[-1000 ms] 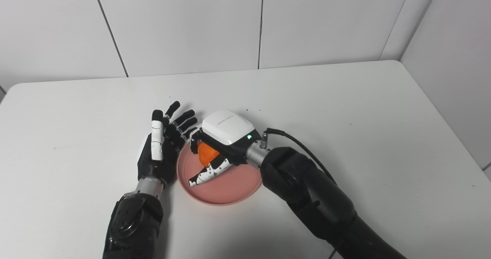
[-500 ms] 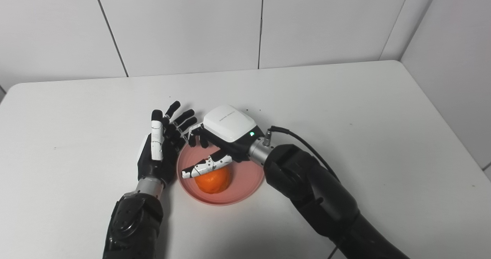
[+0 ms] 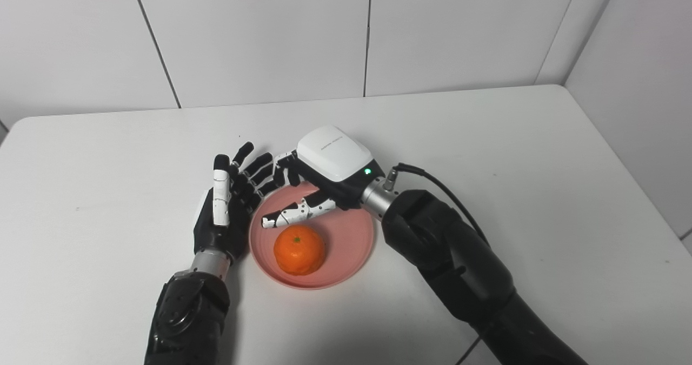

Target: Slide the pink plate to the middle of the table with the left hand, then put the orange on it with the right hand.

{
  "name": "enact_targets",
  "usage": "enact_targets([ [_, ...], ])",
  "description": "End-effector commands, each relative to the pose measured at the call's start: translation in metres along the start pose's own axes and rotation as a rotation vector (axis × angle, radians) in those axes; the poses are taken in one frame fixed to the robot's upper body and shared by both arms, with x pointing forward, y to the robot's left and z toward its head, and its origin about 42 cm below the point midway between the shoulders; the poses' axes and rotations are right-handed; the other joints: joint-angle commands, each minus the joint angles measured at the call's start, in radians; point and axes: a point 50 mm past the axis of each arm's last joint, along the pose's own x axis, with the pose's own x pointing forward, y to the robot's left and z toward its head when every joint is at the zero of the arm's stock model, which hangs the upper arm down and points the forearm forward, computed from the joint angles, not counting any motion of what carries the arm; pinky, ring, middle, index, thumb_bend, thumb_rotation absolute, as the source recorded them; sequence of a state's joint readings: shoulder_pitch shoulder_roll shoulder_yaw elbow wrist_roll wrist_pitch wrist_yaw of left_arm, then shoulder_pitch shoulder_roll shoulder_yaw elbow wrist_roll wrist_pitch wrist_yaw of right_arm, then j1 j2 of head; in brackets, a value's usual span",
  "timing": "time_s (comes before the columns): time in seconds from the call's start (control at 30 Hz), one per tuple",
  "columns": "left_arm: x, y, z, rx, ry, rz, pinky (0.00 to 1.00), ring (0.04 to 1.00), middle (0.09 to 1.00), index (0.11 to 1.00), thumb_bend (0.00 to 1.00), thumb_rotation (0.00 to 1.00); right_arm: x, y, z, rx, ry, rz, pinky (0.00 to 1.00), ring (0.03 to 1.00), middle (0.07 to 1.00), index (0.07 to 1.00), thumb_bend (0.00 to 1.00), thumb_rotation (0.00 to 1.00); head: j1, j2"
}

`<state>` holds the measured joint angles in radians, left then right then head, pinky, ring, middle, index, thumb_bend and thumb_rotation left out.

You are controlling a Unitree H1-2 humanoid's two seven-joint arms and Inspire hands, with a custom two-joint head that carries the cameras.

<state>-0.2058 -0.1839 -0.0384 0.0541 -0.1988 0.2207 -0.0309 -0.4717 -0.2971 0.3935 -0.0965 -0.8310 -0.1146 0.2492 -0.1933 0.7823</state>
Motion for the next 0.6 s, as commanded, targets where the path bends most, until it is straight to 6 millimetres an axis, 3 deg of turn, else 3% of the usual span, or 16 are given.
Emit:
enact_targets([
  [0.0,-0.002,0.000,-0.013,-0.018,0.070,0.045,0.74,0.792,0.781,0.884,0.93,0.90,0.005,-0.023,0.001,0.024,-0.047,-0.136,0.44,0.508,0.561,0.557,0.85,1.00,0.001,0.001],
  [0.17,0.001,0.003,-0.005,-0.047,0.051,0.070,0.81,0.809,0.789,0.886,0.93,0.87,-0.002,-0.019,-0.010,0.359,0.060,-0.311,0.57,0.648,0.671,0.646,0.86,1.00,0.007,0.001],
  [0.3,0.003,0.008,-0.002,-0.015,0.027,0.093,0.86,0.865,0.880,0.889,0.93,0.88,-0.009,-0.007,-0.012,0.670,0.161,-0.420,0.70,0.785,0.811,0.778,0.83,1.00,0.011,0.000],
  [0.43,0.005,0.012,0.000,0.044,-0.018,0.123,0.89,0.891,0.907,0.885,0.92,0.89,-0.017,0.005,-0.017,0.880,0.242,-0.501,0.74,0.817,0.846,0.828,0.81,1.00,0.011,0.000],
  [0.57,0.009,0.019,0.003,0.159,-0.078,0.133,0.99,0.943,0.948,0.922,0.87,0.92,-0.029,0.015,-0.026,1.048,0.343,-0.570,0.80,0.842,0.864,0.843,0.82,1.00,0.011,0.000],
])
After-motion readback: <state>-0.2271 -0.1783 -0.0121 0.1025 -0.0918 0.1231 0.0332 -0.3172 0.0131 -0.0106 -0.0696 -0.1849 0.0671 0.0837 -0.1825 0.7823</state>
